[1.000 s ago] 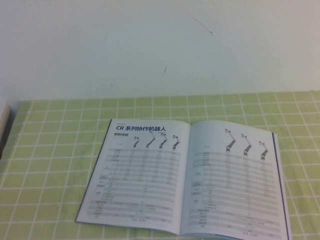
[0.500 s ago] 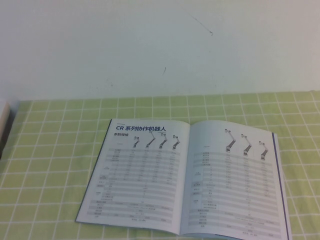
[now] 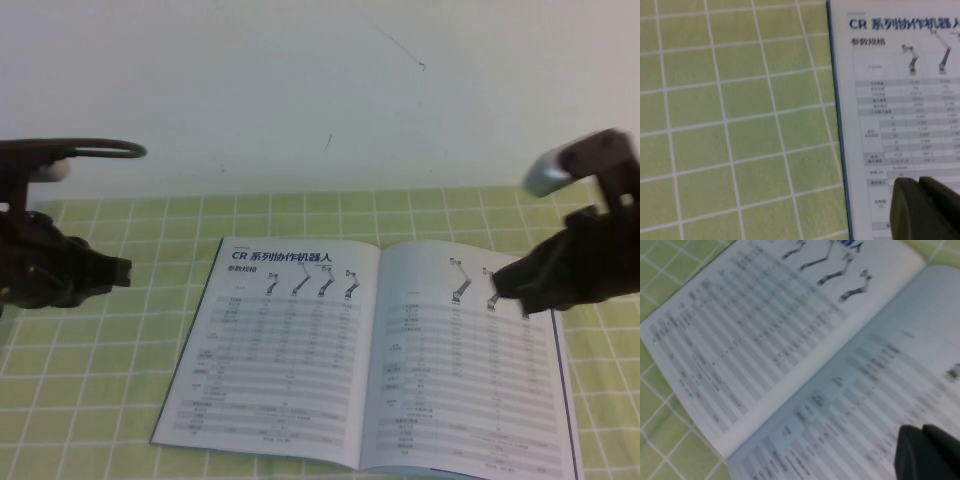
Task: Close book
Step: 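Close the open booklet and leave it lying on the table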
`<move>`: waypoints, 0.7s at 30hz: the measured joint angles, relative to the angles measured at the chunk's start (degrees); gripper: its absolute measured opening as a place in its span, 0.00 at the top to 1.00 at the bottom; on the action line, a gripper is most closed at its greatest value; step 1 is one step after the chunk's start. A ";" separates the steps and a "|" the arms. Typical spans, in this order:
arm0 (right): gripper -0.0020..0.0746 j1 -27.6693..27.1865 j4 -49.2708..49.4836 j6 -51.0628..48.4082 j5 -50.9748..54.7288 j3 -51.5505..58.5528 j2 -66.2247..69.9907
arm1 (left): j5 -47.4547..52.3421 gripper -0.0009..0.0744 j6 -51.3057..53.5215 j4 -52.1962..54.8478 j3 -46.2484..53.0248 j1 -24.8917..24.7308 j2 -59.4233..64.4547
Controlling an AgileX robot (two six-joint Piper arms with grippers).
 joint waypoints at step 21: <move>0.98 11.98 -22.13 23.44 -0.56 -10.61 27.68 | -4.37 0.99 6.07 -4.74 -7.29 -5.20 27.44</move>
